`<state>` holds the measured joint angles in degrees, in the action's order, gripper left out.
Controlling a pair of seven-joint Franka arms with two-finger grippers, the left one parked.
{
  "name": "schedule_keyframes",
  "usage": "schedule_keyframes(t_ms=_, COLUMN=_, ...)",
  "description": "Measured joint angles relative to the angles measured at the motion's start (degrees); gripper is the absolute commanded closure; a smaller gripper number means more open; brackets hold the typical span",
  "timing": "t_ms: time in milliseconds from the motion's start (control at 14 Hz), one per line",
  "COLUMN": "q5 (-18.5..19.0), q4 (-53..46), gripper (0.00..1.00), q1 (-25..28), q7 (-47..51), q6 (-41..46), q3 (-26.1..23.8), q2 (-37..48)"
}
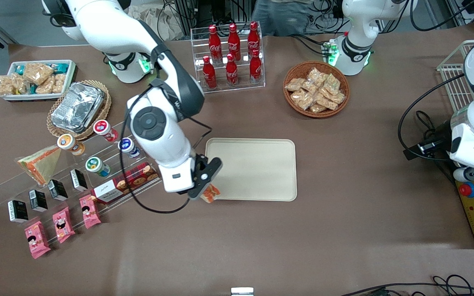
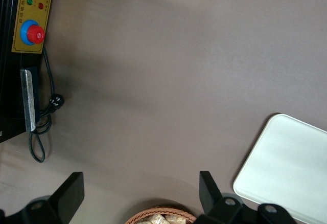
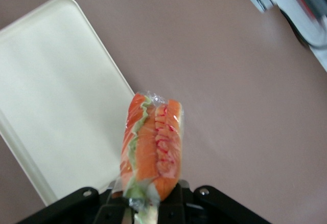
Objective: Place sandwich on tray
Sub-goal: 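Lower the held sandwich onto the cream tray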
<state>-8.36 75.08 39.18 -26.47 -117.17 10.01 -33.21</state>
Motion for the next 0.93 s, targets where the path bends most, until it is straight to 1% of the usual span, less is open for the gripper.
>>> schedule_keyframes(t_ms=214, q5=0.0, q4=0.2, gripper=0.84, q1=4.6, q7=0.0, q6=-4.4, q3=-0.1, q2=-2.4)
schedule_keyframes(t_ms=429, q5=0.0, q4=0.4, gripper=0.84, q1=7.6, q7=0.0, q6=-10.4, q3=-0.1, q2=-6.4)
schedule_keyframes(t_ms=571, q5=0.9, q4=0.6, gripper=0.84, q1=9.4, q7=0.0, q6=-14.3, q3=-0.1, q2=-9.4)
schedule_keyframes(t_ms=714, q5=1.7, q4=0.8, gripper=0.84, q1=10.3, q7=0.0, q6=-16.6, q3=0.0, q2=-12.2)
schedule_keyframes(t_ms=929, q5=1.9, q4=0.9, gripper=0.84, q1=10.3, q7=0.0, q6=-17.4, q3=0.2, q2=-14.6)
